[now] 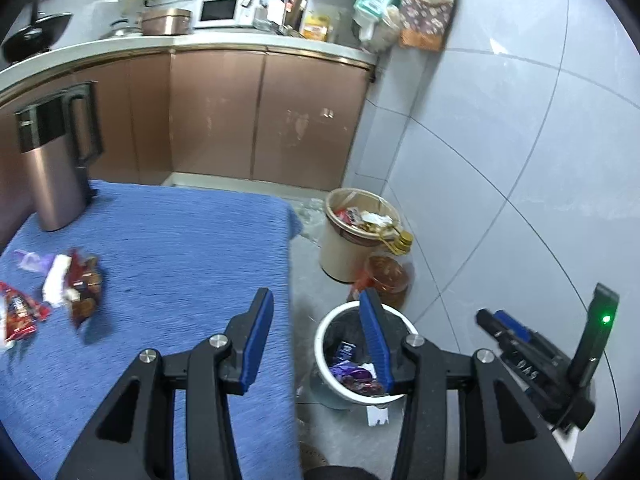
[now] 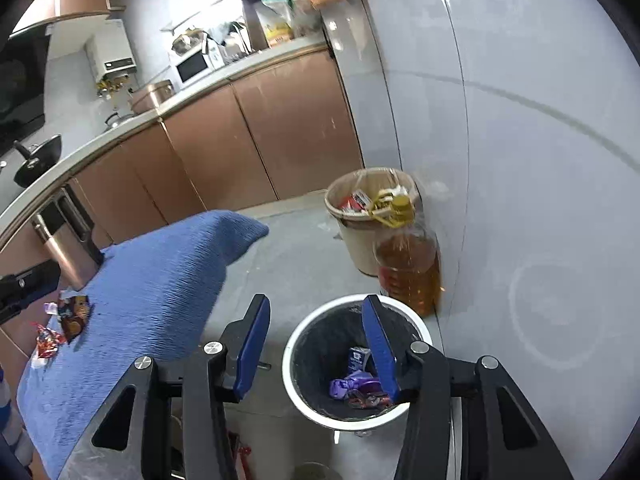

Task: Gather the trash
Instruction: 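Return both tools to the towel and close left tool on the red snack bag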

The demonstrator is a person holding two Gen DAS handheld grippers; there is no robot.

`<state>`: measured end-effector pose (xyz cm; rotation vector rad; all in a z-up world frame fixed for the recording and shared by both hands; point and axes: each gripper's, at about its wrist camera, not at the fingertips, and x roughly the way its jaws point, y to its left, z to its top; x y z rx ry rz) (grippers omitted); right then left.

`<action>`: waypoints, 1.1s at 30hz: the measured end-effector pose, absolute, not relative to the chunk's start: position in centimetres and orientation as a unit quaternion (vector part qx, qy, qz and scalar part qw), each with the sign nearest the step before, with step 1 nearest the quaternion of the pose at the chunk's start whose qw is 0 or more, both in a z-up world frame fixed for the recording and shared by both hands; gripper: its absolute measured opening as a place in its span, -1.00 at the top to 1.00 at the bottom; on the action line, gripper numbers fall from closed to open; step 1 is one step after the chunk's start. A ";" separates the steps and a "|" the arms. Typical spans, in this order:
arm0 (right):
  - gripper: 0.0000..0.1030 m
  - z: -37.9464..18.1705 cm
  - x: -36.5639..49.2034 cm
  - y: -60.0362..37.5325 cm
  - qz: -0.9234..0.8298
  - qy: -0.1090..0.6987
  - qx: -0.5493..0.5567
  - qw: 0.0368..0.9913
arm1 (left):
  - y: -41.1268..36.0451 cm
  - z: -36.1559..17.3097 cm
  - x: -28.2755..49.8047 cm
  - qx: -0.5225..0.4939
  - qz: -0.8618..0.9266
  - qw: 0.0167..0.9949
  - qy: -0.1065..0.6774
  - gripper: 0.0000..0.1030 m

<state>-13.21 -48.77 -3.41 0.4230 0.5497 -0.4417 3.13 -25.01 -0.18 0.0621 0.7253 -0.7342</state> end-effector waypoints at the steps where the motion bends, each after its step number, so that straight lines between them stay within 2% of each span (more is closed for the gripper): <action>1: 0.11 -3.1 -13.3 -48.5 -0.213 0.264 0.203 0.919 | -24.1 0.1 3.0 0.028 -0.346 0.873 0.343 0.17; 12: 0.07 2.2 -13.5 -43.6 -0.178 0.227 0.167 0.943 | -14.6 2.1 2.3 -0.005 -0.313 0.892 0.326 0.17; 23: 0.07 4.8 -11.4 -38.1 -0.119 0.232 0.139 0.955 | -3.2 -0.1 3.2 -0.065 -0.254 0.905 0.335 0.17; 33: 0.07 4.9 -6.6 -32.8 -0.049 0.267 0.111 0.956 | 4.7 -2.5 5.5 -0.109 -0.205 0.911 0.341 0.17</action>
